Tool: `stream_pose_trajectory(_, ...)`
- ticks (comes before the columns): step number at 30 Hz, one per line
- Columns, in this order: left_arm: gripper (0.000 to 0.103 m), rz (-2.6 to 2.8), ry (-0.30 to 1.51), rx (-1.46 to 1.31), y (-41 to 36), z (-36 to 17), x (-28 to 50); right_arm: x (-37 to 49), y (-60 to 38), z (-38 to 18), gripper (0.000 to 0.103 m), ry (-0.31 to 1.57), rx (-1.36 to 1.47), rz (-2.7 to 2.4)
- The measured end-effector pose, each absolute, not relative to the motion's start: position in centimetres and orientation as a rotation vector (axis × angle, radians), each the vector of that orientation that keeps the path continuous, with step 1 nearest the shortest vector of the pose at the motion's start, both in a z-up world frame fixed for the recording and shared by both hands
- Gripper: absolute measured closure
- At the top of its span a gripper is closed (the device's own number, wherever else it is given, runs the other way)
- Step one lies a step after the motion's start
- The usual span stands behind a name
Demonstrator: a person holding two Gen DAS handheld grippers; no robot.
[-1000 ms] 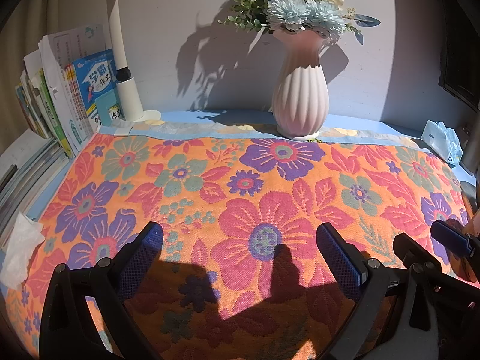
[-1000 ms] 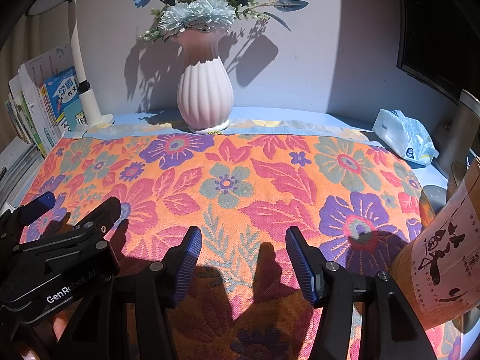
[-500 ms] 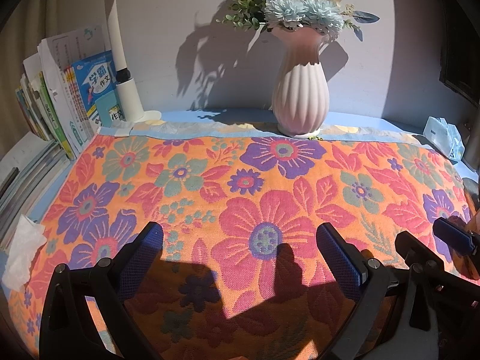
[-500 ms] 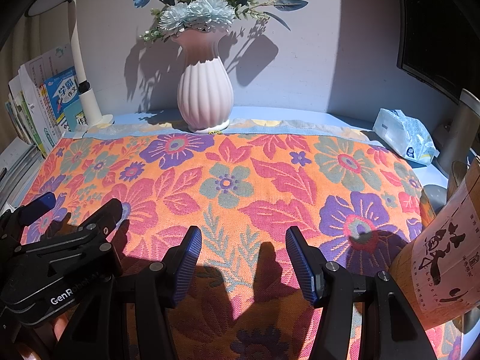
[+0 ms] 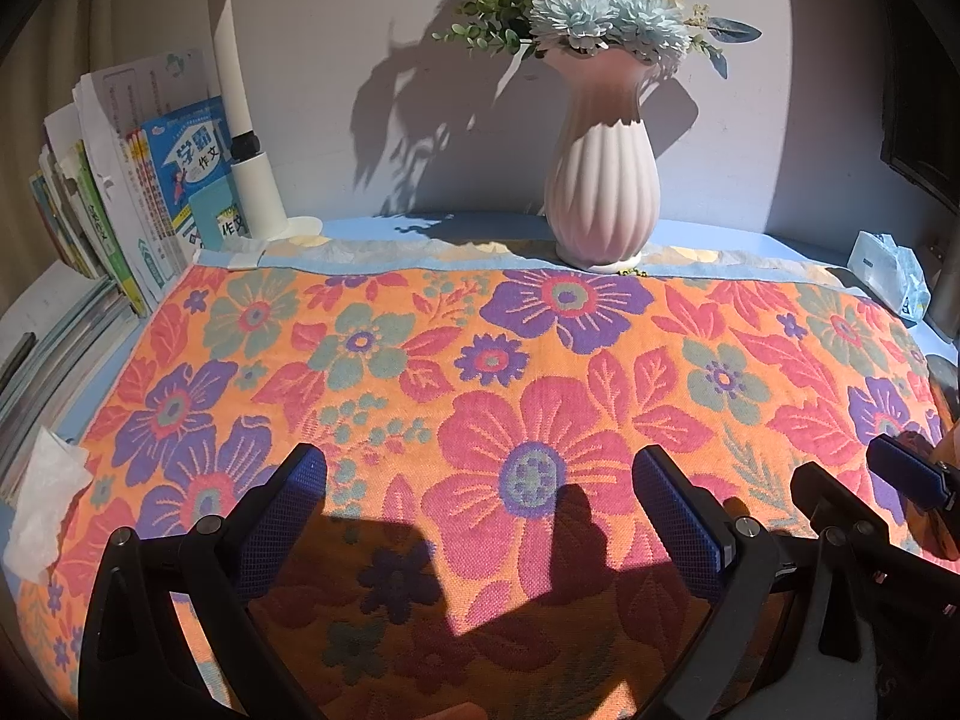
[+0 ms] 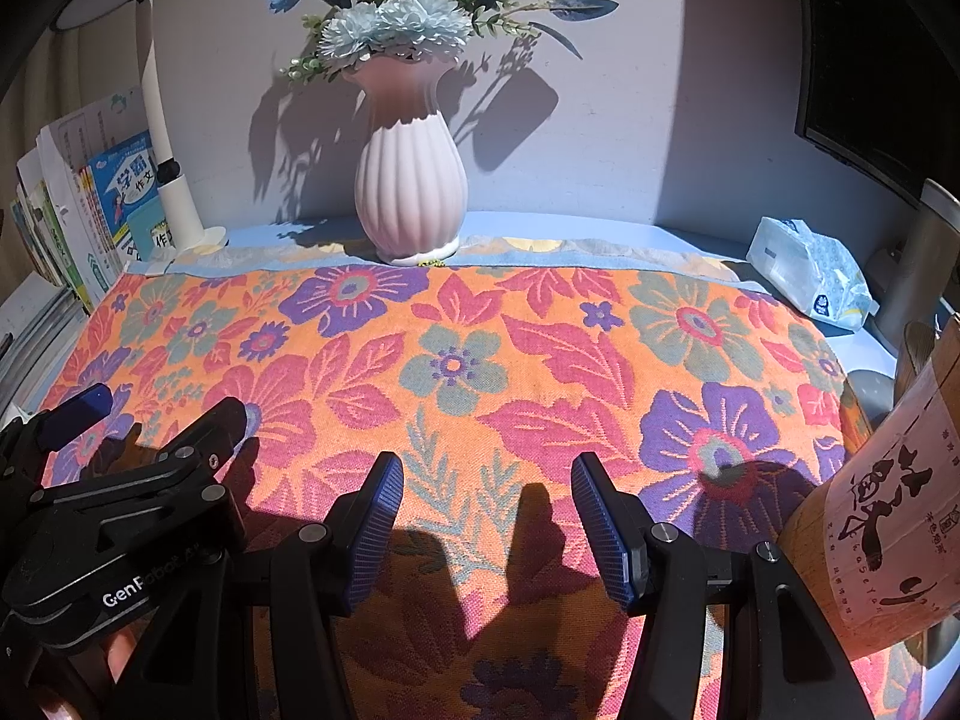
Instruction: Organize soft objects
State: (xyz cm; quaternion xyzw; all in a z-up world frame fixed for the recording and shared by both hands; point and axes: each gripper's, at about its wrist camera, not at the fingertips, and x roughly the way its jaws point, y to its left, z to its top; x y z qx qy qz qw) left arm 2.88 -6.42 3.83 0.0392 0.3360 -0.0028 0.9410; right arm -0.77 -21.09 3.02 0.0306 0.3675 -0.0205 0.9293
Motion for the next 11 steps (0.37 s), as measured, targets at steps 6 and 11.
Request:
stream_pose_trajectory(6,0.001,0.0,0.681,0.084,-6.44,3.81,2.89,-0.71,-20.98,3.06,0.046,0.754,0.06,-0.042)
stream_pose_trajectory(11,0.001,-0.003,0.658,0.096,-6.45,3.92,2.72,-0.77,-20.95,3.03,0.046,0.756,0.061,-0.044)
